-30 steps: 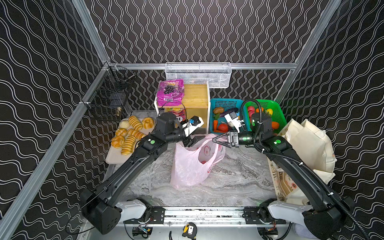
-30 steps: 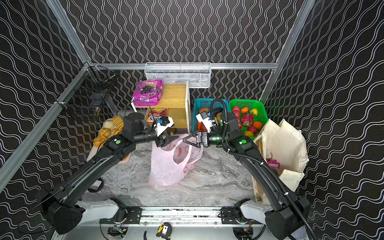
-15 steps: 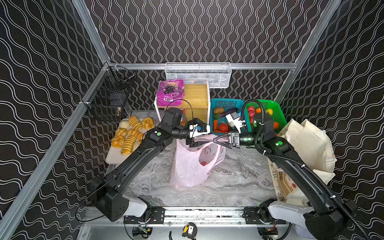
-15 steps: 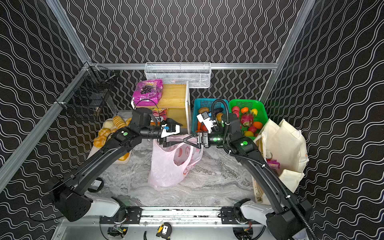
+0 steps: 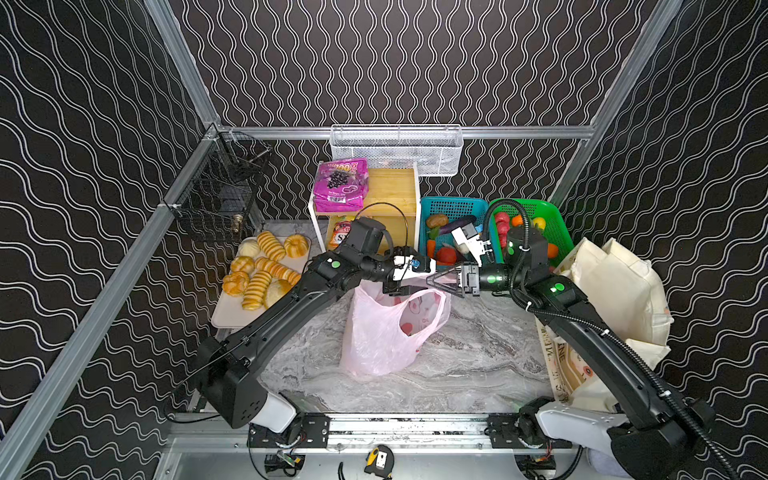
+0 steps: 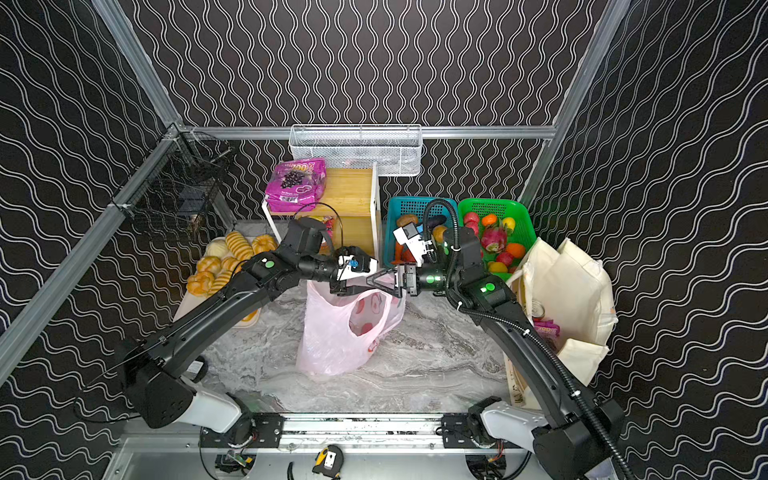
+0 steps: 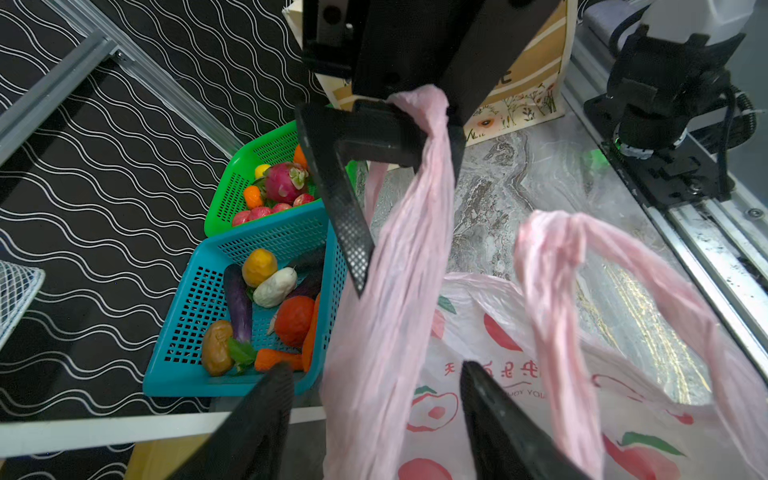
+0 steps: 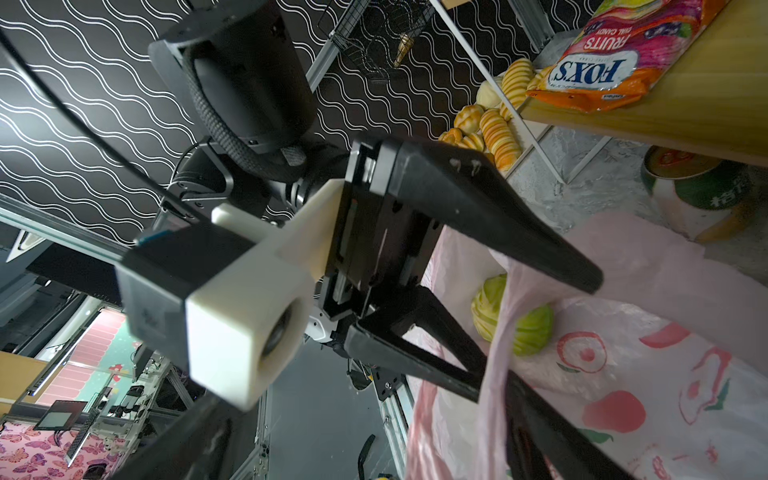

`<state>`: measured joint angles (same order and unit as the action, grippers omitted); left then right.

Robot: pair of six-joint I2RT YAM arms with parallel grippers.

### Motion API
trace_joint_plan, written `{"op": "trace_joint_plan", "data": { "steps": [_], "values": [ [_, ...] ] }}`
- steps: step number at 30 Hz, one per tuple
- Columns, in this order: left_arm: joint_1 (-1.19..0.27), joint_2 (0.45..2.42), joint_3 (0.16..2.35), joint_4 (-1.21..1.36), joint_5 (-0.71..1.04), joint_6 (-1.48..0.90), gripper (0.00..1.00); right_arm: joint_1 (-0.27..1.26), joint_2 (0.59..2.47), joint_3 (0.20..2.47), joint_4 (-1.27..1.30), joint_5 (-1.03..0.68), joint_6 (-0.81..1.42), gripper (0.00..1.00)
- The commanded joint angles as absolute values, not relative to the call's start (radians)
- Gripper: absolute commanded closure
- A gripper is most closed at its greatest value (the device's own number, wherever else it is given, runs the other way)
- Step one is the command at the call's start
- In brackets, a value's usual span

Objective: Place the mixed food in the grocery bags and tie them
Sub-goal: 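Raise the right gripper out of the bag while the left gripper lifts the handle, then reach the right gripper into the teal basket and grasp the white radish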

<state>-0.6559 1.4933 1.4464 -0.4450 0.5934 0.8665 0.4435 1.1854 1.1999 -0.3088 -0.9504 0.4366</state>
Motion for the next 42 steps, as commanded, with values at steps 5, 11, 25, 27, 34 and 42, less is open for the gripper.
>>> {"op": "trace_joint_plan", "data": {
  "steps": [5, 11, 25, 27, 34, 42],
  "values": [
    [-0.667, 1.475, 1.485, -0.419, 0.587, 0.796, 1.00, 0.445, 1.171, 1.177, -0.363, -0.892, 0.398, 0.02],
    [-0.669, 1.439, 1.481, -0.398, 0.576, 0.643, 1.00, 0.446, 1.166, 1.152, -0.421, -0.938, 0.331, 0.00],
    [-0.668, 1.421, 1.504, -0.361, 0.464, 0.279, 1.00, 0.512, 1.164, 1.186, -0.711, -0.969, -0.053, 0.00],
    [-0.668, 1.400, 1.500, -0.374, 0.399, 0.216, 1.00, 0.511, 1.105, 1.163, -0.669, -0.901, -0.051, 0.00],
    [-0.667, 1.256, 1.352, -0.301, 0.257, 0.040, 1.00, 0.511, 0.769, 0.927, -0.350, -0.713, -0.001, 0.00],
    [-0.667, 1.171, 1.287, -0.317, 0.176, -0.014, 1.00, 0.501, 0.772, 0.923, -0.272, -0.086, 0.219, 0.06]
  ]
}}
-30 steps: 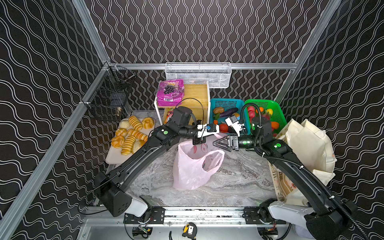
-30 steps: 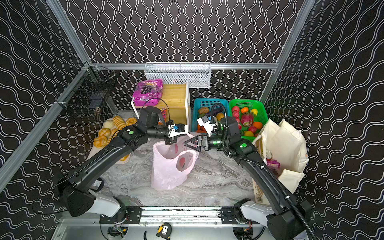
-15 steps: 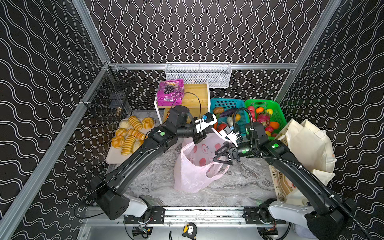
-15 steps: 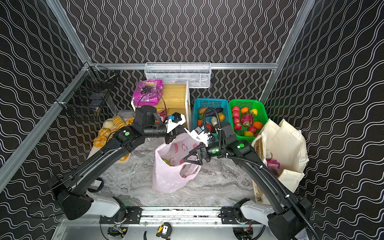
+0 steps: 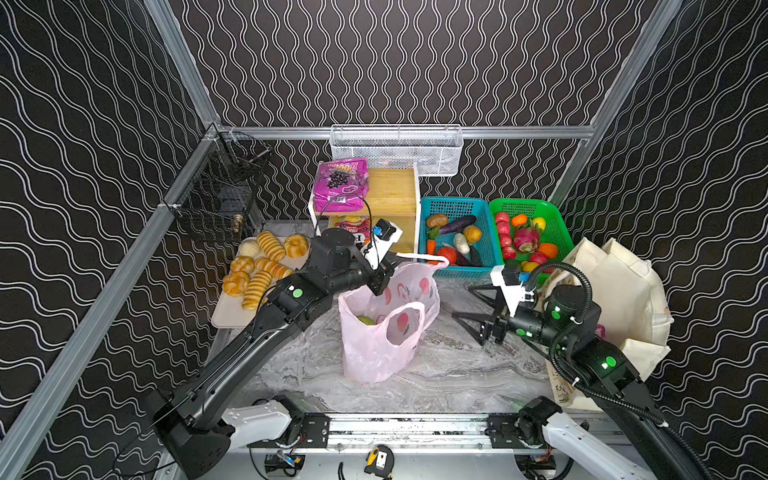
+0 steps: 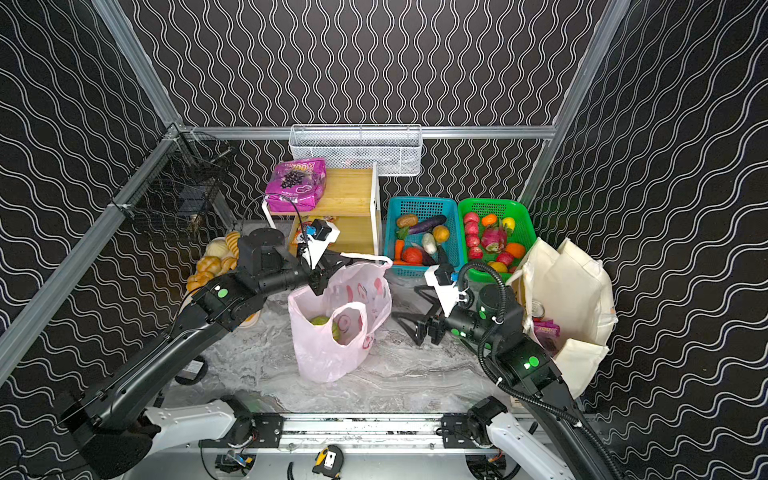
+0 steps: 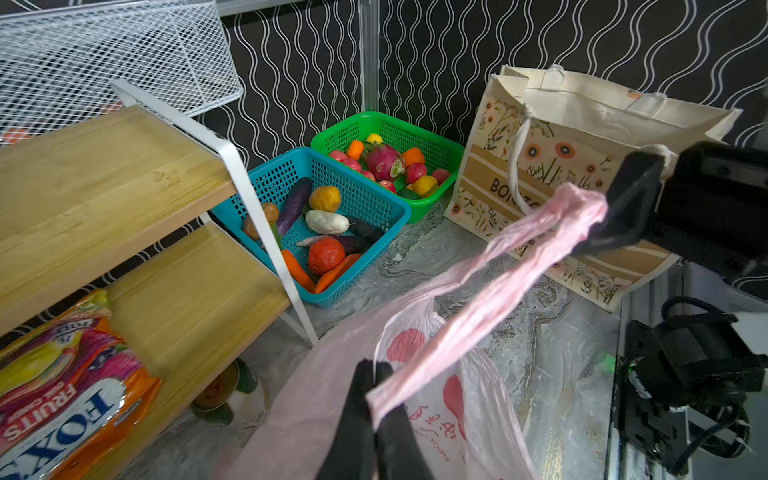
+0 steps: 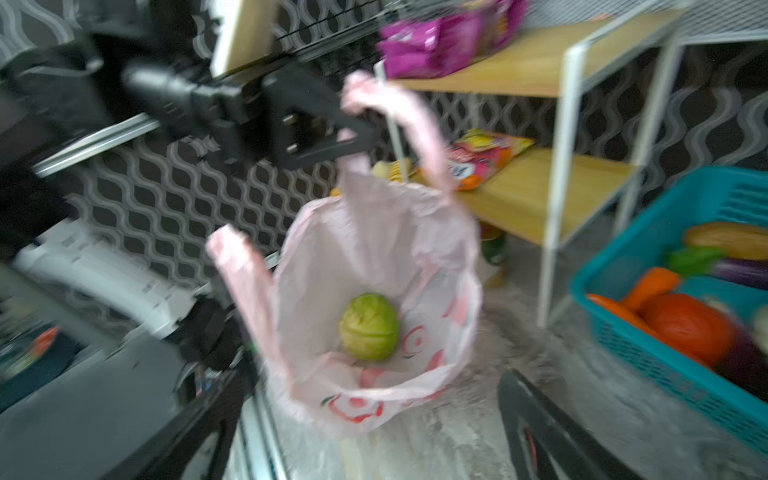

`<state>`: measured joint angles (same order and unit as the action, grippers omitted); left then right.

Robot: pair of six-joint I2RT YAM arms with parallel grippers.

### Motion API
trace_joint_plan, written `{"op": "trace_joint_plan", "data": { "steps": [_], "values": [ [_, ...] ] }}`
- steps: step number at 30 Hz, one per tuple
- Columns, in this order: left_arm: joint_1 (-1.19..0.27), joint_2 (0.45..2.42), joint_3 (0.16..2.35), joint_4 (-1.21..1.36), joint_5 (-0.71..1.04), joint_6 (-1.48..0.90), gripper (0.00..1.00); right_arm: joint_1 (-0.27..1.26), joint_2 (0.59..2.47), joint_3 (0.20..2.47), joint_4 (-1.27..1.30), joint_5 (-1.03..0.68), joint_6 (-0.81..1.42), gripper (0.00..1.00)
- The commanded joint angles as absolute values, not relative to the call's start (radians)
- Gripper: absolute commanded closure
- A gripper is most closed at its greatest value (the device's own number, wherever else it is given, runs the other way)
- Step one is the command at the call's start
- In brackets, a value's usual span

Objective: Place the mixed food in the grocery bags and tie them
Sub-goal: 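Reach the right gripper into the teal basket and grasp the white radish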

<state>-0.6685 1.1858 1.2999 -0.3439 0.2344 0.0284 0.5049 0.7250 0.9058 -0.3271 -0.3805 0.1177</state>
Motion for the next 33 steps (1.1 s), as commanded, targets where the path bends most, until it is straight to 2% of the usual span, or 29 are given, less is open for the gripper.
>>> {"op": "trace_joint_plan", "data": {
  "steps": [1, 4, 8, 11, 14, 18, 28, 33],
  "values": [
    [-0.668, 1.167, 1.281, -0.311, 0.162, -0.014, 1.00, 0.491, 0.821, 0.936, -0.294, -0.035, 0.254, 0.10],
    [-0.667, 1.174, 1.295, -0.322, 0.127, -0.016, 1.00, 0.443, 0.993, 0.992, -0.388, 0.061, 0.366, 0.17],
    [-0.664, 1.200, 1.313, -0.324, 0.080, -0.017, 1.00, 0.287, 1.207, 1.043, -0.368, -0.069, 0.484, 0.24],
    [-0.654, 1.234, 1.333, -0.304, 0.097, -0.007, 1.00, 0.246, 1.350, 1.090, -0.335, -0.020, 0.498, 0.32],
    [-0.642, 1.274, 1.374, -0.312, 0.124, -0.012, 1.00, 0.227, 1.507, 1.190, -0.339, 0.012, 0.458, 0.36],
    [-0.626, 1.305, 1.408, -0.320, 0.153, -0.016, 1.00, 0.216, 1.690, 1.337, -0.360, 0.005, 0.395, 0.36],
    [-0.591, 1.340, 1.438, -0.308, 0.228, -0.063, 1.00, 0.160, 2.125, 1.766, -0.509, 0.033, 0.296, 0.19],
    [-0.589, 1.358, 1.461, -0.317, 0.274, -0.065, 1.00, 0.137, 2.240, 1.874, -0.520, -0.032, 0.279, 0.32]
  ]
}}
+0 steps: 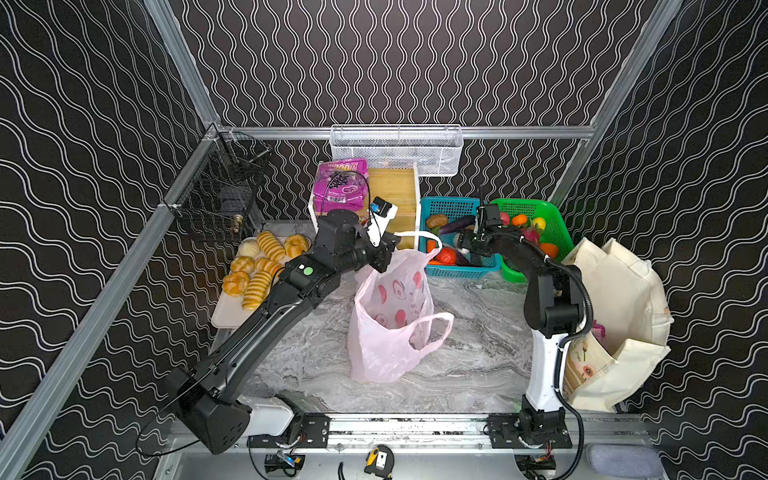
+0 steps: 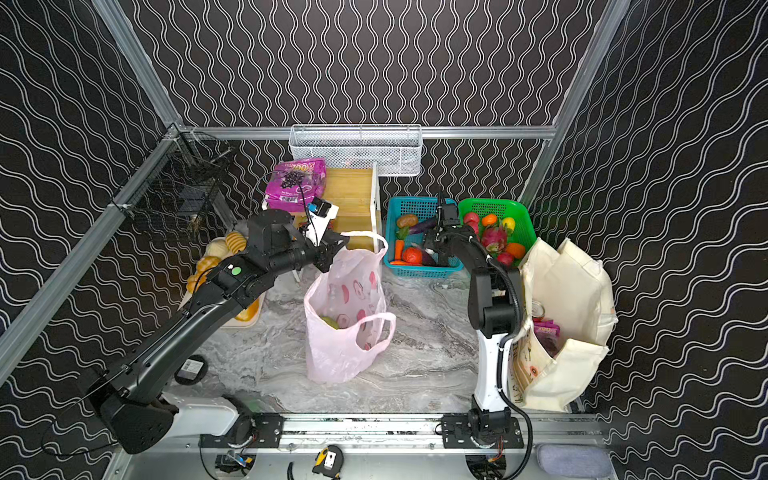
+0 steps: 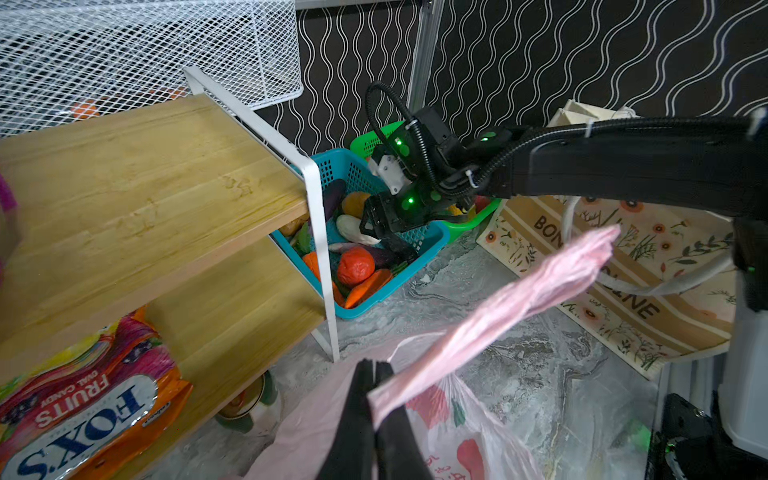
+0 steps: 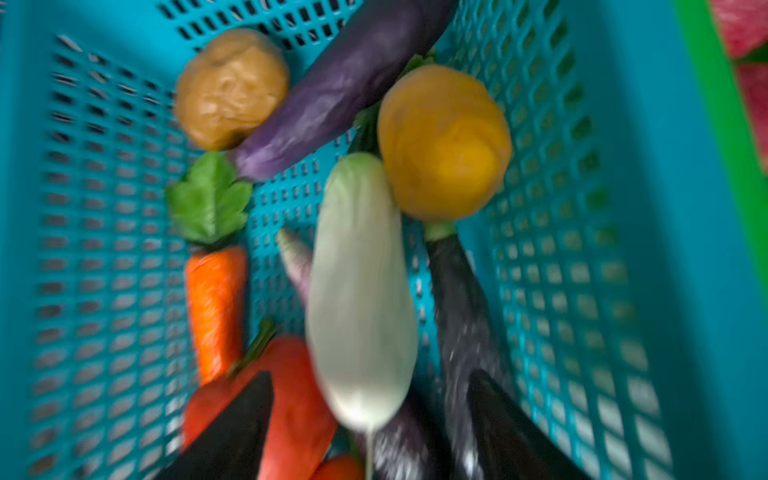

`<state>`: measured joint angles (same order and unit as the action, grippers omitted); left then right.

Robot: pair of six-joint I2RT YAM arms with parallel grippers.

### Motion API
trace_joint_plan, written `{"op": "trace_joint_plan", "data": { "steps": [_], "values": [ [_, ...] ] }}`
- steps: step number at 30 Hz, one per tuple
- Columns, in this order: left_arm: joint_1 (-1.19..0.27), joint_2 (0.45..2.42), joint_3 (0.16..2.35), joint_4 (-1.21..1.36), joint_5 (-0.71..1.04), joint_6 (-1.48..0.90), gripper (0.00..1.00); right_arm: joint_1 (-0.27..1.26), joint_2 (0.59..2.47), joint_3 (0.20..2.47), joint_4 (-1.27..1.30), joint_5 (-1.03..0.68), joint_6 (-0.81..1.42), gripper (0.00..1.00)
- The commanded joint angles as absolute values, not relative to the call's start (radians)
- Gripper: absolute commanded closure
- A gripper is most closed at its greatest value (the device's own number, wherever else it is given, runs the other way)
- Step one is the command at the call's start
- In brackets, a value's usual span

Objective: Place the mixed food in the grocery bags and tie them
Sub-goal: 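Reach the right gripper into the teal basket and grasp the white radish, then carry the white radish with the right gripper and drop it into the pink bag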

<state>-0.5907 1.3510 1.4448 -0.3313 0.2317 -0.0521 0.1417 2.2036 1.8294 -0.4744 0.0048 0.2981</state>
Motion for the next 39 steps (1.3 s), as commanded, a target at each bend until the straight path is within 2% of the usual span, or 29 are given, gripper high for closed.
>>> {"op": "trace_joint_plan", "data": {
  "steps": [1, 9, 10, 11, 12, 13, 22, 29, 33, 39],
  "values": [
    [-0.589, 1.362, 1.466, -0.323, 0.278, -0.063, 1.00, 0.137, 2.258, 1.894, -0.523, -0.042, 0.271, 0.35],
    [-0.589, 1.368, 1.473, -0.323, 0.285, -0.063, 1.00, 0.137, 2.313, 1.959, -0.564, -0.121, 0.250, 0.48],
    [-0.589, 1.369, 1.474, -0.322, 0.287, -0.065, 1.00, 0.136, 2.305, 1.953, -0.564, -0.118, 0.247, 0.52],
    [-0.590, 1.370, 1.476, -0.323, 0.288, -0.065, 1.00, 0.135, 2.292, 1.944, -0.562, -0.115, 0.242, 0.66],
    [-0.589, 1.370, 1.477, -0.325, 0.289, -0.066, 1.00, 0.135, 2.272, 1.928, -0.556, -0.108, 0.242, 0.73],
    [-0.590, 1.370, 1.478, -0.328, 0.289, -0.065, 1.00, 0.135, 2.252, 1.910, -0.548, -0.104, 0.242, 0.75],
    [-0.588, 1.345, 1.458, -0.338, 0.255, -0.069, 1.00, 0.137, 1.917, 1.702, -0.571, -0.167, 0.205, 0.75],
    [-0.587, 1.328, 1.418, -0.311, 0.230, -0.117, 1.00, 0.165, 1.484, 1.413, -0.591, -0.287, 0.232, 0.74],
    [-0.583, 1.336, 1.418, -0.316, 0.223, -0.132, 1.00, 0.221, 1.249, 1.253, -0.581, -0.418, 0.251, 0.74],
    [-0.578, 1.349, 1.436, -0.319, 0.229, -0.147, 1.00, 0.301, 1.044, 1.158, -0.743, -0.535, 0.229, 0.72]
  ]
}}
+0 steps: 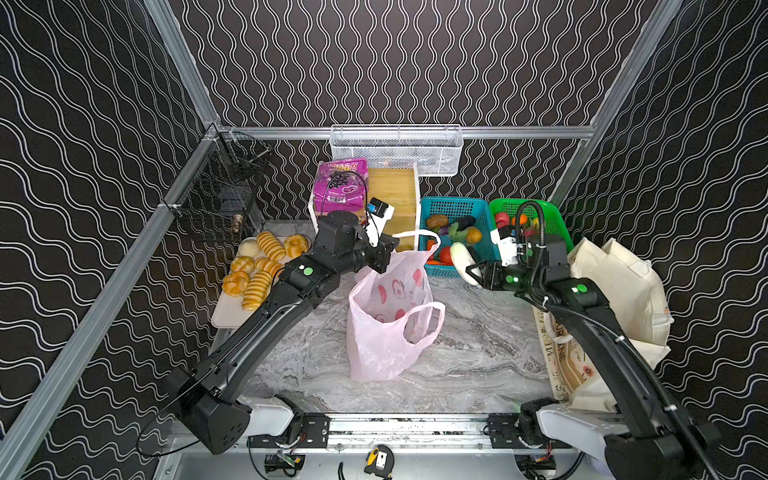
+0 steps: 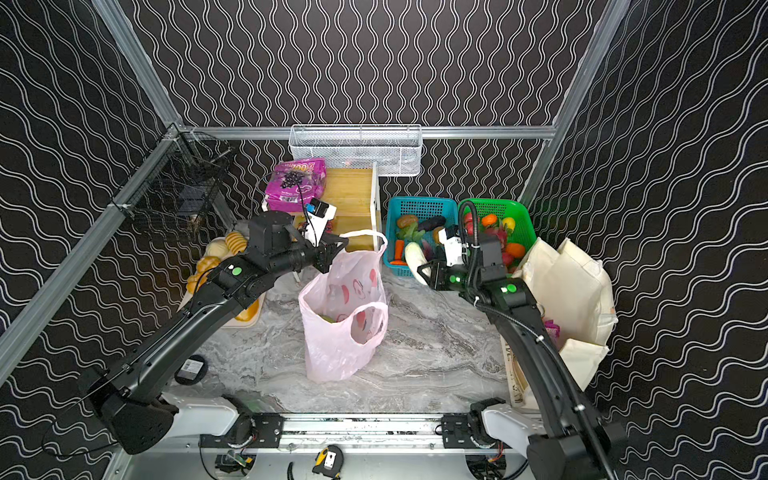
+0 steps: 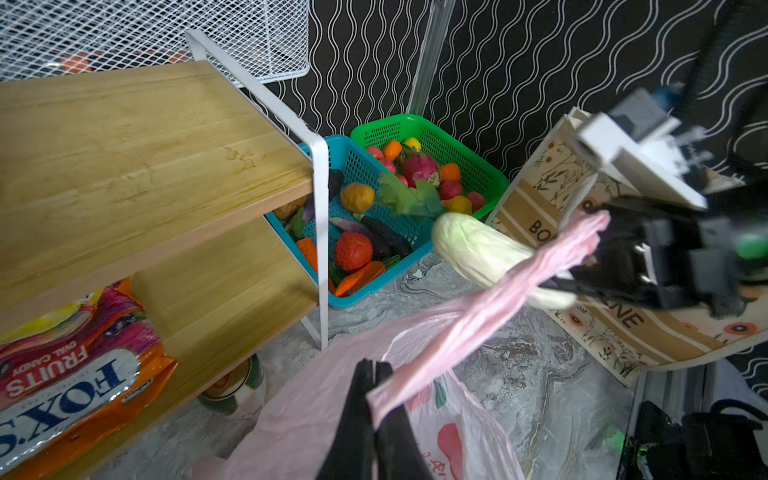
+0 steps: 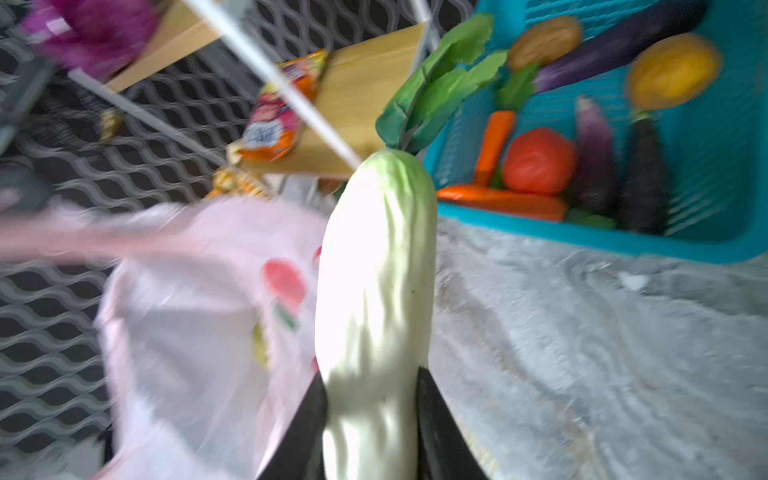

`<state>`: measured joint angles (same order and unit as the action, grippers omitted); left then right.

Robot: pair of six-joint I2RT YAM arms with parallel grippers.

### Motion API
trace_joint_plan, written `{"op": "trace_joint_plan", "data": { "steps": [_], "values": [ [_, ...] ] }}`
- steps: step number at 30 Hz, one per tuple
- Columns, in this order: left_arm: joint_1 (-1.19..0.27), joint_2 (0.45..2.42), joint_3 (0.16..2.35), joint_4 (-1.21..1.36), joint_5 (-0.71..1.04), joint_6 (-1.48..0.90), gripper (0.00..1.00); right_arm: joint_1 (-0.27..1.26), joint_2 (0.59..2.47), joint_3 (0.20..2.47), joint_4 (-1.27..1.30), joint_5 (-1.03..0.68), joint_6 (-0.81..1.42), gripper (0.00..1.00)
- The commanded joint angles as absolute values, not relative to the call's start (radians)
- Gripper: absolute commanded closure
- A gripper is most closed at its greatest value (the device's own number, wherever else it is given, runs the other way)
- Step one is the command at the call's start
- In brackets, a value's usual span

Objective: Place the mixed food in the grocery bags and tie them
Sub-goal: 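Carry the white radish with the right gripper and drop it into the pink bag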

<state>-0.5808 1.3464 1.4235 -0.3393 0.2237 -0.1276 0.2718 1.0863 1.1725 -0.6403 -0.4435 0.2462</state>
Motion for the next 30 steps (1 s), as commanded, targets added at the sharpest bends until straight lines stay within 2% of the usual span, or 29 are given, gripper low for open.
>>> {"op": "trace_joint_plan", "data": {
  "steps": [1, 4, 13, 22, 25, 30],
  "values": [
    [-0.577, 1.347, 1.437, -0.316, 0.232, -0.150, 1.00, 0.320, 1.032, 1.159, -0.780, -0.542, 0.217, 0.71],
    [-0.578, 1.349, 1.437, -0.313, 0.242, -0.153, 1.00, 0.393, 1.016, 1.171, -0.858, -0.578, 0.181, 0.71],
    [-0.577, 1.340, 1.435, -0.297, 0.261, -0.179, 1.00, 0.532, 1.044, 1.185, -0.853, -0.685, 0.141, 0.71],
    [-0.575, 1.340, 1.441, -0.318, 0.220, -0.201, 1.00, 0.543, 0.965, 1.237, -0.988, -0.568, 0.105, 0.71],
    [-0.576, 1.336, 1.444, -0.324, 0.186, -0.212, 1.00, 0.543, 0.940, 1.219, -1.045, -0.593, 0.113, 0.71],
    [-0.574, 1.337, 1.440, -0.315, 0.219, -0.213, 1.00, 0.543, 0.917, 1.179, -0.971, -0.705, 0.138, 0.73]
  ]
}}
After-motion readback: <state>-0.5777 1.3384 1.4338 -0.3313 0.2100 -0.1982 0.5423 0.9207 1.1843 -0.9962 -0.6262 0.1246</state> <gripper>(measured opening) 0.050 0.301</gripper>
